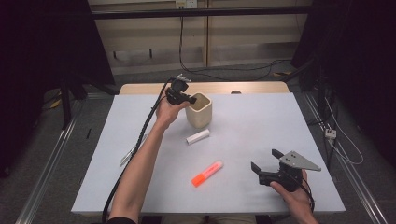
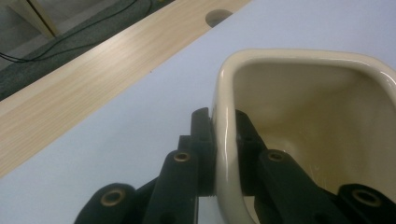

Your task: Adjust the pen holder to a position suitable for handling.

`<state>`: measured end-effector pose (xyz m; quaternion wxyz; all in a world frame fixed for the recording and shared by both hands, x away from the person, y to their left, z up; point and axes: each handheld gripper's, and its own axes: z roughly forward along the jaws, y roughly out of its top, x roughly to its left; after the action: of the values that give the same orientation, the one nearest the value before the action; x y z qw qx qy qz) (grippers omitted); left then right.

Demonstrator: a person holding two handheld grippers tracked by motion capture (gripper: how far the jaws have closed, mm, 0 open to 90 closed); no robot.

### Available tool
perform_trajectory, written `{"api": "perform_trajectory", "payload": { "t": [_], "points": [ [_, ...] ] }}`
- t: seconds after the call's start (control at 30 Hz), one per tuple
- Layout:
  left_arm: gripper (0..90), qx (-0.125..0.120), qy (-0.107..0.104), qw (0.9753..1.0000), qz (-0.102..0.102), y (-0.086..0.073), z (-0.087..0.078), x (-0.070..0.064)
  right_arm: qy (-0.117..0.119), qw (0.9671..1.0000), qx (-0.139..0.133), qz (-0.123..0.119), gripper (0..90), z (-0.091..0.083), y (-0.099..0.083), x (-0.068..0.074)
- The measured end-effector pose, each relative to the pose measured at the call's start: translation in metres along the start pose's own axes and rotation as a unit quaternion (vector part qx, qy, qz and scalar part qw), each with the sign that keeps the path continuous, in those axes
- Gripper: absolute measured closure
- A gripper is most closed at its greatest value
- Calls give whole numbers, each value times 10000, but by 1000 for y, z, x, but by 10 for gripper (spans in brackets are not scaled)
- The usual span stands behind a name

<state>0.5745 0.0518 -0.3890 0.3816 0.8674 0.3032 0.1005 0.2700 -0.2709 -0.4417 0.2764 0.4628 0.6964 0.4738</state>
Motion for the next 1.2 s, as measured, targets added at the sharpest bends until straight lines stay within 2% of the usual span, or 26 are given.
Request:
{"api": "perform_trajectory", "payload": {
  "t": [0.1, 0.17, 0.33, 0.37, 0.4, 0.43, 0.53, 0.63, 0.73, 0.8, 0.9, 0.97, 1.1, 1.17, 1.2],
  "points": [
    [822, 53, 11, 9999, 164, 3, 6, -2, 5, 10000, -2, -10, 71, 0, 0, 0],
    [817, 14, -48, 9999, 124, 3, 8, -1, 8, 10000, -5, 4, 71, -1, 0, 0],
    [793, -24, -129, 9993, -351, 1, 7, 3, 14, 10000, 15, 5, 71, 0, 0, -1],
    [713, -169, -224, 9981, -544, 2, 5, 4, 14, 10000, 21, -9, 71, 1, 0, 0],
    [713, -196, -172, 9978, -612, 3, 3, 4, 14, 10000, 21, -9, 71, 1, 0, 0],
    [607, -202, -51, 9974, -686, 4, 0, 3, 11, 10000, 11, -18, 71, 0, 0, 0],
    [584, -85, 87, 9974, -706, 4, -7, 2, 23, 10000, -12, -30, 71, -1, 0, 1],
    [527, -96, 232, 9948, -984, 1, -12, 2, 24, 10000, -24, -52, 70, -1, 0, 1],
    [525, -134, 313, 9934, -1099, -1, -15, -3, 32, 10000, -20, -70, 71, -1, 0, 2],
    [541, -50, 385, 9941, -1013, -3, -14, -9, 41, 10000, -19, -68, 70, 0, 0, 2],
    [568, -56, 461, 9925, -1129, -5, -13, -17, 39, 10000, -20, -64, 70, 0, 0, 2],
    [570, -75, 591, 9903, -1253, -5, -14, -19, 36, 10000, -23, -67, 71, -1, 0, 2],
    [568, 22, 621, 9889, -1349, -4, -15, -25, 24, 9999, -20, -156, 69, -1, 0, 3],
    [546, 65, 724, 9883, -1342, -3, -14, -29, 31, 9999, -17, -139, 69, -1, 1, 4],
    [524, 78, 728, 9869, -1435, -4, -14, -30, 28, 9999, -25, -140, 69, -2, 1, 4]
  ]
}}
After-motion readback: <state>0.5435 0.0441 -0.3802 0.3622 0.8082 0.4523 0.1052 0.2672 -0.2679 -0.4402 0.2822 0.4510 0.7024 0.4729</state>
